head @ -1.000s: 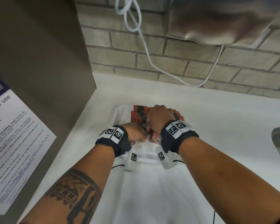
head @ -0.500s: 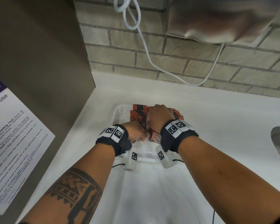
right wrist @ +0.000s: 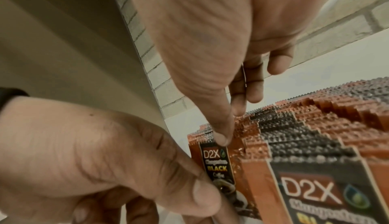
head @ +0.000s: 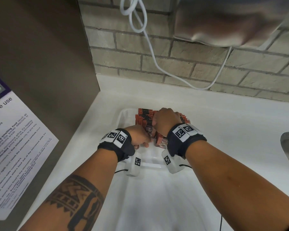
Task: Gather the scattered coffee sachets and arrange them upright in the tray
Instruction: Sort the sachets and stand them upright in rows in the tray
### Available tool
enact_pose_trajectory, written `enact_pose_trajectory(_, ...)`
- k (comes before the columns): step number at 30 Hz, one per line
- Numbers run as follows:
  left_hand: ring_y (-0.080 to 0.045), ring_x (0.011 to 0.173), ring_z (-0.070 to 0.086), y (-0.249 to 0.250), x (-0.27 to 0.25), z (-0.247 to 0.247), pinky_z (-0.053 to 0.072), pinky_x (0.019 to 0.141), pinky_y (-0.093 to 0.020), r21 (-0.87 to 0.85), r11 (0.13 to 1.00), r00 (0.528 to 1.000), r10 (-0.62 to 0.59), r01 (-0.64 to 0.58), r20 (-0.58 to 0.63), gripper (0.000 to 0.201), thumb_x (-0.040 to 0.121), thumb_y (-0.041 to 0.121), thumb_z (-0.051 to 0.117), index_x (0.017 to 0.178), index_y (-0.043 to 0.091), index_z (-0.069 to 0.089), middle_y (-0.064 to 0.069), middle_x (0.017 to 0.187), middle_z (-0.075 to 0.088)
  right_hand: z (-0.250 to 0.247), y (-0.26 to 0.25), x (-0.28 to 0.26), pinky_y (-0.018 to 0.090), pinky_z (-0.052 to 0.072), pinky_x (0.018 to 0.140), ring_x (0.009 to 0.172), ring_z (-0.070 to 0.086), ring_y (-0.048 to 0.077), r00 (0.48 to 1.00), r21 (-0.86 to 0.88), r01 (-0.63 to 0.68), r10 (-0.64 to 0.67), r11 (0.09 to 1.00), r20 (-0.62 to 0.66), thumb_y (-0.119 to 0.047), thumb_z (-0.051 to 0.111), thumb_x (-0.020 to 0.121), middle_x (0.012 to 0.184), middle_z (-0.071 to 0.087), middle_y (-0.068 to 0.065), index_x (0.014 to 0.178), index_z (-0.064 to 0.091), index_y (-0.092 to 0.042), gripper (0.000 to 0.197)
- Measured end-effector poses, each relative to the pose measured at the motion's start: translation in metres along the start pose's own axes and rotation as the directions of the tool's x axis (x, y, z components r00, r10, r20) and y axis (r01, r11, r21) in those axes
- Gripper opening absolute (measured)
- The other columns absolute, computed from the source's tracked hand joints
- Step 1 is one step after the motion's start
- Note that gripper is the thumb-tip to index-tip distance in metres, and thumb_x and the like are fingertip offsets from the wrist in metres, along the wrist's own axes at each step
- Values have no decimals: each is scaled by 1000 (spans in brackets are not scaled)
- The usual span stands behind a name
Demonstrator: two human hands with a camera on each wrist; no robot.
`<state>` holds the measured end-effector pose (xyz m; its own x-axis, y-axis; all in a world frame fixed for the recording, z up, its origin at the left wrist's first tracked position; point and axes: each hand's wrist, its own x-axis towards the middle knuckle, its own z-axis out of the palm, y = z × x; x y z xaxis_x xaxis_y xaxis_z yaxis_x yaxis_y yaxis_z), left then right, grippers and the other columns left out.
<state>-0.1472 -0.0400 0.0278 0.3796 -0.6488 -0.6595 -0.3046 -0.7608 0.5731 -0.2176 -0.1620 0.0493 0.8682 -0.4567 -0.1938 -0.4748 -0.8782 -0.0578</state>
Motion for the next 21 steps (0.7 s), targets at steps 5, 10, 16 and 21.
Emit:
enact_pose_trajectory(5, -14, 45, 43, 2, -6, 0, 35, 40, -15, 2, 1000, 1000, 2, -2, -2, 21, 99, 21, 55, 117, 12, 64, -6, 111, 74, -7, 4, -1, 41, 42, 96, 107, 57, 23, 1000, 45, -6, 6, 999, -8, -26, 62, 88, 108, 64, -1, 101, 73, -22, 18)
enact_pose_trajectory(10, -25, 79, 63, 1, -18, -18, 47, 63, -25, 98, 994, 993, 61, -51, -103, 24, 95, 18, 59, 111, 6, 71, -3, 102, 74, -34, 33, -15, 39, 48, 95, 99, 62, 19, 995, 318, -50, 73, 947, -61, -28, 58, 90, 99, 70, -6, 90, 74, -24, 17)
enact_pose_trajectory(16, -21, 107, 64, -31, -38, -47, 50, 99, -34, 83, 988, 884, 156, -133, -441, 20, 95, 22, 60, 105, 14, 75, -1, 113, 72, -26, 104, -63, 24, 38, 84, 92, 57, 14, 959, 491, -164, 255, 855, -125, -22, 54, 98, 100, 66, -7, 90, 69, -26, 17)
enact_pose_trajectory(21, -25, 111, 60, -58, -38, -59, 43, 92, -28, -10, 998, 798, 39, -57, -601, 33, 93, 20, 62, 126, 20, 63, -5, 126, 64, 25, 131, -82, 32, 46, 88, 92, 62, 23, 893, 637, -358, 450, 682, 20, -33, 59, 97, 99, 64, -2, 117, 61, -22, 23)
